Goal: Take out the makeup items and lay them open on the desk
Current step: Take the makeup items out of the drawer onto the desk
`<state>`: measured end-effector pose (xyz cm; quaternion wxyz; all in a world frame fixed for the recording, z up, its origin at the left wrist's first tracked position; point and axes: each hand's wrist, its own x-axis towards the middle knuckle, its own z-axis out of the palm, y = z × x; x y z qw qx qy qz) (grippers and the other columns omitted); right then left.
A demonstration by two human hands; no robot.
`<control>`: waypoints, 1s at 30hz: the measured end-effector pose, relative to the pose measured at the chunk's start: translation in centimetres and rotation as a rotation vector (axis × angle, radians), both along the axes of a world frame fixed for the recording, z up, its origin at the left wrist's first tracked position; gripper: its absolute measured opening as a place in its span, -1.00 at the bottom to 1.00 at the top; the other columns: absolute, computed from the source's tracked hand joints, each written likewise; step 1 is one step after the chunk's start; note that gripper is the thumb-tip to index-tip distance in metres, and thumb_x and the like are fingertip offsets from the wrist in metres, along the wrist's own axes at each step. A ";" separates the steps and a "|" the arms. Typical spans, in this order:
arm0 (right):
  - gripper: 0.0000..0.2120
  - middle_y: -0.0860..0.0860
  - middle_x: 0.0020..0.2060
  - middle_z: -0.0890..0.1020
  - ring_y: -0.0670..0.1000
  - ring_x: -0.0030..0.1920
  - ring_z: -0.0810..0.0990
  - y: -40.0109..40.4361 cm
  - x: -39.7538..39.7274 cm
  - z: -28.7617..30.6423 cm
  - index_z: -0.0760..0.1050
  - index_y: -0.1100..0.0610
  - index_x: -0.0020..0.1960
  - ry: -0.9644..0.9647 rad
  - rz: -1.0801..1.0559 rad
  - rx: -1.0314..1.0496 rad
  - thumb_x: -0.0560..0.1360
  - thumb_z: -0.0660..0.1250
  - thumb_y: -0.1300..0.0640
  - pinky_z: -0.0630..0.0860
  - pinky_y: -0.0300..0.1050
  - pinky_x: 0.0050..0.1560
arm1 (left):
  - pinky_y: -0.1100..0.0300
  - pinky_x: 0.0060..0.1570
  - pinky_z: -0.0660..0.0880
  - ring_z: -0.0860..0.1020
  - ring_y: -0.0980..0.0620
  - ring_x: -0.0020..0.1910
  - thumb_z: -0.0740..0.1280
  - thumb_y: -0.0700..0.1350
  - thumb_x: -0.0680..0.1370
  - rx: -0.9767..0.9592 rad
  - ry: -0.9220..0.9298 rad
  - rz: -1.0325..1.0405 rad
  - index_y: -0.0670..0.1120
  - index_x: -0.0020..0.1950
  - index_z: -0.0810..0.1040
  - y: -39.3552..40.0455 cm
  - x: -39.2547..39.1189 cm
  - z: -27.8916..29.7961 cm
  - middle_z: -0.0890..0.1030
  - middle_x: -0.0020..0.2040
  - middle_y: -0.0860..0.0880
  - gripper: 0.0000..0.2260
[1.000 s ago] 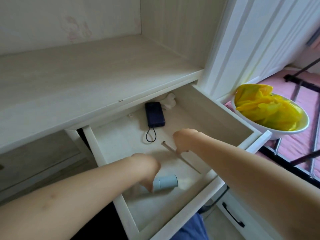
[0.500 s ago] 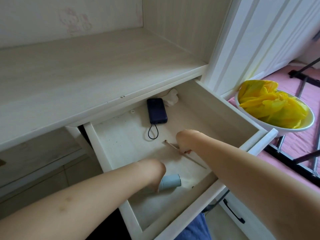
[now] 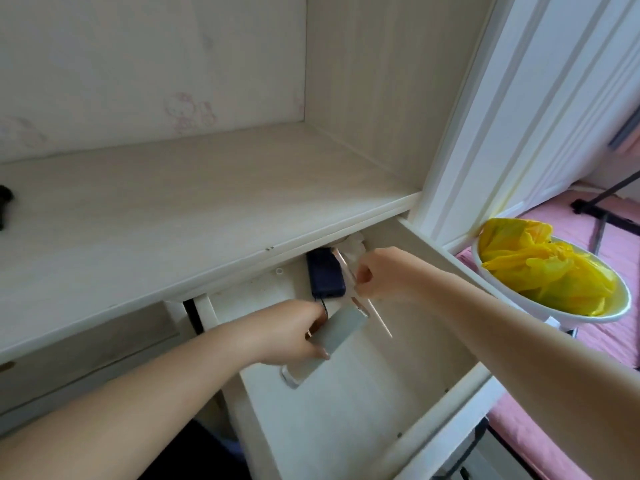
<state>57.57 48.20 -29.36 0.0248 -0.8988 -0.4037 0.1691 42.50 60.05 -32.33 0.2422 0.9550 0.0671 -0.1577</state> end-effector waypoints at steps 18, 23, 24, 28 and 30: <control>-0.92 -0.07 -0.32 0.59 -0.10 -0.41 0.45 19.5 -6.5 8.6 0.50 0.09 -0.15 0.452 -0.047 0.685 0.49 0.26 0.15 0.37 -0.29 -0.43 | 0.23 -0.13 0.63 0.62 0.02 -0.02 0.42 -0.22 0.47 -0.577 -0.724 0.694 -0.19 0.14 0.48 17.6 -6.6 13.7 0.60 0.05 -0.09 -0.72; -0.90 -0.05 -0.30 0.58 -0.10 -0.40 0.41 27.0 -8.3 7.7 0.49 0.05 -0.17 0.608 -0.065 0.707 0.52 0.28 0.12 0.35 -0.28 -0.43 | -0.02 0.06 0.58 0.62 0.02 0.03 0.46 -0.16 0.43 -0.455 -0.843 0.873 -0.03 0.01 0.50 23.9 -8.5 12.1 0.62 0.03 0.01 -0.78; -0.90 -0.05 -0.31 0.57 -0.10 -0.40 0.41 28.2 -8.6 7.5 0.50 0.06 -0.17 0.636 -0.069 0.712 0.52 0.29 0.11 0.35 -0.28 -0.42 | -0.05 0.08 0.57 0.62 0.02 0.03 0.47 -0.13 0.42 -0.426 -0.852 0.905 0.02 -0.03 0.49 24.9 -8.7 11.7 0.63 0.02 0.02 -0.78; -0.86 -0.04 -0.34 0.57 -0.10 -0.44 0.40 32.8 -9.8 6.0 0.49 0.08 -0.22 0.696 -0.099 0.735 0.52 0.32 0.12 0.35 -0.30 -0.50 | -0.08 0.10 0.55 0.61 -0.01 0.02 0.47 -0.14 0.42 -0.380 -0.891 1.030 0.00 -0.05 0.47 28.5 -9.5 9.6 0.62 0.01 0.00 -0.78; -0.84 -0.04 -0.35 0.57 -0.10 -0.46 0.40 34.4 -10.2 5.4 0.48 0.08 -0.24 0.704 -0.124 0.741 0.51 0.33 0.12 0.35 -0.35 -0.56 | -0.05 0.10 0.55 0.61 0.00 0.02 0.46 -0.16 0.43 -0.360 -0.894 1.075 -0.06 0.01 0.48 29.7 -9.6 8.9 0.61 0.01 -0.01 -0.77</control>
